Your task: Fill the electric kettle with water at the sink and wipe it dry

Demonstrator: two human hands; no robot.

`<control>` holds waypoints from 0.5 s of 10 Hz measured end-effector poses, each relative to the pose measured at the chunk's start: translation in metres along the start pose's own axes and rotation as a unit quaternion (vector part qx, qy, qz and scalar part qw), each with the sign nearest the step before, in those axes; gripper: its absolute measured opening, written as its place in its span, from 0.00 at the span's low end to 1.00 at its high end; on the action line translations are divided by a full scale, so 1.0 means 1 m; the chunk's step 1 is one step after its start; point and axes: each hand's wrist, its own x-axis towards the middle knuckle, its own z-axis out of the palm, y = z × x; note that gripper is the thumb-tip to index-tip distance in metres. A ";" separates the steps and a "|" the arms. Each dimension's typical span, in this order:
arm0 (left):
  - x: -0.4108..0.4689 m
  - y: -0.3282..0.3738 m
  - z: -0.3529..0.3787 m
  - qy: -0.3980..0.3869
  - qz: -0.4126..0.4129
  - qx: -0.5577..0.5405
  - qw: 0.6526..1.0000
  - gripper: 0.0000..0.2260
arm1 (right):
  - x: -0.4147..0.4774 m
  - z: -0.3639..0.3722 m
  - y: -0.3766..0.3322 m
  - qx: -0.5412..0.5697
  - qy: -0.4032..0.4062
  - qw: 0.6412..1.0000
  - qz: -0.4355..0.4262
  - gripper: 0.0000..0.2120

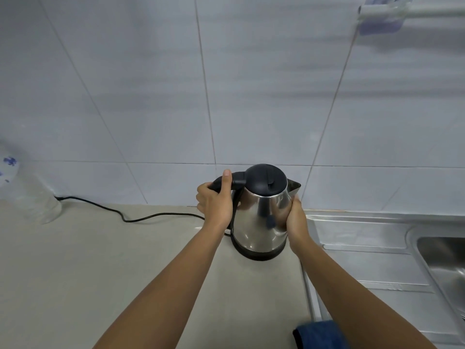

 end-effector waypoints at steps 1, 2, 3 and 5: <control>0.001 -0.002 0.001 -0.001 0.006 0.004 1.000 0.28 | 0.002 -0.001 0.005 0.006 0.002 1.000 0.003 0.20; 0.000 -0.003 0.000 -0.001 0.018 0.013 1.000 0.28 | -0.003 -0.001 0.003 -0.003 -0.004 1.000 -0.009 0.20; 0.000 -0.001 -0.004 -0.010 0.034 0.041 0.999 0.28 | -0.010 -0.004 0.000 -0.017 -0.009 1.000 -0.013 0.20; -0.019 -0.006 -0.020 -0.015 0.061 0.199 0.978 0.36 | -0.040 -0.023 0.014 -0.150 -0.001 0.987 -0.056 0.28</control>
